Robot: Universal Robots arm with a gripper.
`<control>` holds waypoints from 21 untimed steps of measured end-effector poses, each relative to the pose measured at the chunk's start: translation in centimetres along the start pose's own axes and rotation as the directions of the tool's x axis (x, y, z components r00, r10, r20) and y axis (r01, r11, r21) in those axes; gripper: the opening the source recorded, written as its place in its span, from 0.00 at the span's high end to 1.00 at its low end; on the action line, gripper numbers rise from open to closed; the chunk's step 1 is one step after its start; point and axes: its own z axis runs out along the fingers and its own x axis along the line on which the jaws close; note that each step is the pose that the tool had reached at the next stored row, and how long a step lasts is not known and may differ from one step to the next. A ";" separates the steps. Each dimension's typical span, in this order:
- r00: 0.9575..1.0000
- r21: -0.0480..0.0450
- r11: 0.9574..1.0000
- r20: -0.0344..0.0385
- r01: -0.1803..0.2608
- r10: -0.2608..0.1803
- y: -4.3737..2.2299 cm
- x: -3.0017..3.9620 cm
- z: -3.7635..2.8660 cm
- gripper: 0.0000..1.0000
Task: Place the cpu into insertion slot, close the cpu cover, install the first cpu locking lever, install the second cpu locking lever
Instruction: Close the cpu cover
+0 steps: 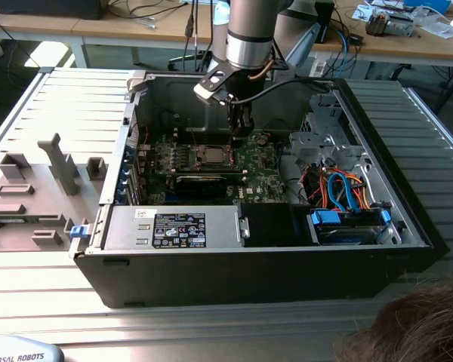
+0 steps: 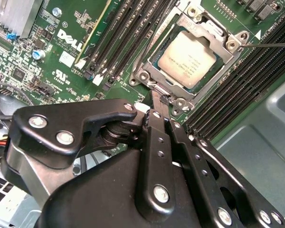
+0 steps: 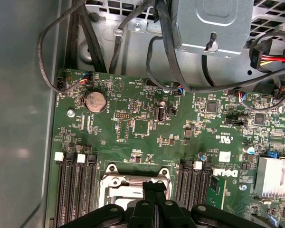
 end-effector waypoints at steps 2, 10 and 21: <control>1.000 0.000 1.000 0.000 0.000 0.000 0.00 0.01 0.05 0.89; 1.000 0.000 1.000 0.000 0.000 0.000 0.01 0.02 0.20 0.89; 1.000 0.000 1.000 0.000 0.000 0.000 -0.02 0.05 0.40 0.89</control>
